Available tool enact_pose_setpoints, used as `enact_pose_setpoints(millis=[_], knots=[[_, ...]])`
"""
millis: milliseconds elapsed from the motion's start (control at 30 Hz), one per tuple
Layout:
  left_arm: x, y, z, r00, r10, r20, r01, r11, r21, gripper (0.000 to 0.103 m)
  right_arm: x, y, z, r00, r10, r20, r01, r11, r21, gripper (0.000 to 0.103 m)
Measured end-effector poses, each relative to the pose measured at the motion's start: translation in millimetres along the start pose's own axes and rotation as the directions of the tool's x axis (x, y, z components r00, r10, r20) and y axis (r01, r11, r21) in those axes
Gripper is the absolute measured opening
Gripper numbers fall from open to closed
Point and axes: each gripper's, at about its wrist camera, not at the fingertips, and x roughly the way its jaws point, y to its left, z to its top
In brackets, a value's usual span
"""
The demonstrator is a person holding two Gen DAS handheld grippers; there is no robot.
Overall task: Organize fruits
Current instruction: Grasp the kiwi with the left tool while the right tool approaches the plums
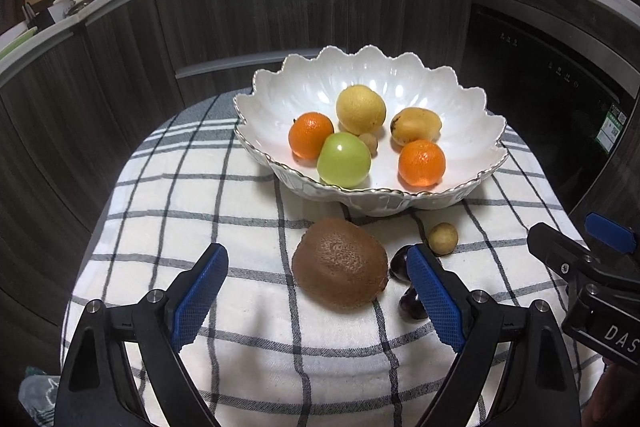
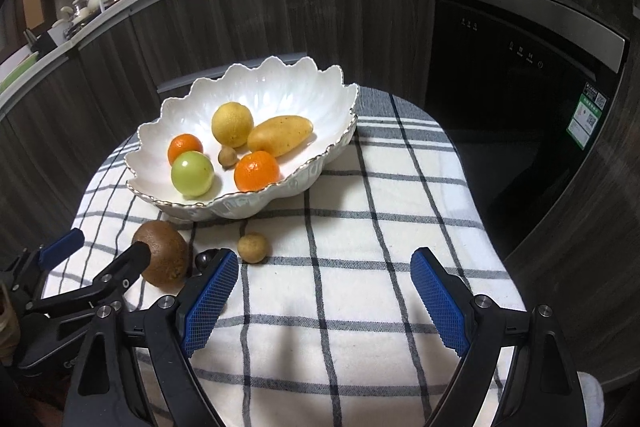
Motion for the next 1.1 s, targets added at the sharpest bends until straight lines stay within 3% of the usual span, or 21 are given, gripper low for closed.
enact_pose_setpoints(millis=[400,800,1100], knots=[[32,-5,-5,0.998,-0.012,-0.059,0.013,1.000,0.020,0.084,23,-3,-1,0.999,-0.008,-0.043,0.009,1.000,0.013,0.089],[56,-6,-13,0.991,-0.075,-0.114,0.077,0.997,0.010,0.064,43,-2,-4,0.996,-0.013,-0.086,0.014,1.000,0.006,0.089],[45,2,-15,0.991,-0.076,-0.109,0.076,0.997,-0.004,0.063,42,1,-6,0.997,-0.007,-0.081,0.007,1.000,-0.006,0.089]])
